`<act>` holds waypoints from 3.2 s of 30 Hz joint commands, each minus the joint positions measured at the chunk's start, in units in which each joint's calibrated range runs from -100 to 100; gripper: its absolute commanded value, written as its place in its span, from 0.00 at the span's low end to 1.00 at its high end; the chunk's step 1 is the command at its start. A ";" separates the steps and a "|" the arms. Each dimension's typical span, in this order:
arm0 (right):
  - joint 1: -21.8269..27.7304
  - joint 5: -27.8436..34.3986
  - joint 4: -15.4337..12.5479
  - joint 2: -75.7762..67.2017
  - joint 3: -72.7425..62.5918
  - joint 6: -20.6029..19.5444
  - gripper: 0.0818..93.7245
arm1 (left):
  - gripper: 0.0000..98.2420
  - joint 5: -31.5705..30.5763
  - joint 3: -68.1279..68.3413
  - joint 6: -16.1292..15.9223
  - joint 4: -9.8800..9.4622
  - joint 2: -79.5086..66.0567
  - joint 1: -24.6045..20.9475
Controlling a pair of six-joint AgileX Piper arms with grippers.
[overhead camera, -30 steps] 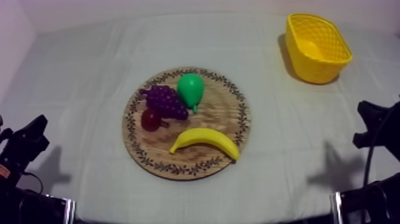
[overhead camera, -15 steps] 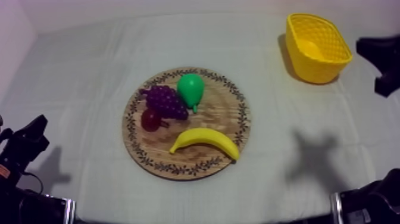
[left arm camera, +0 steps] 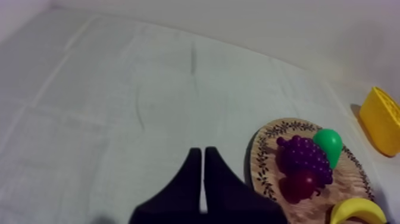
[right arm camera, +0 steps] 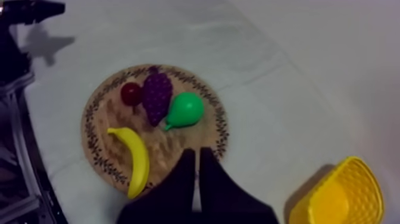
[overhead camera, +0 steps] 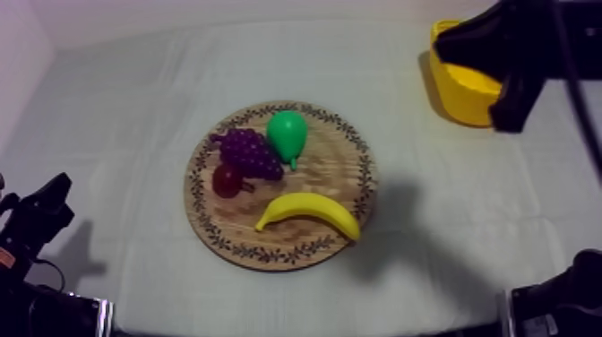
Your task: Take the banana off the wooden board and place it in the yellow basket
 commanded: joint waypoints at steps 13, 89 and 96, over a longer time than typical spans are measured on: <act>-5.89 -2.73 -0.42 11.08 4.99 -0.01 0.01 | 0.00 -0.01 -0.03 -0.02 0.04 0.00 0.01; -6.55 -10.16 -8.98 49.68 -0.16 6.80 0.57 | 0.00 -0.01 -0.03 -0.02 0.04 0.00 0.01; -5.94 -9.82 -9.42 53.09 -2.56 7.33 0.57 | 0.00 -0.01 -0.03 -0.02 0.04 0.00 0.01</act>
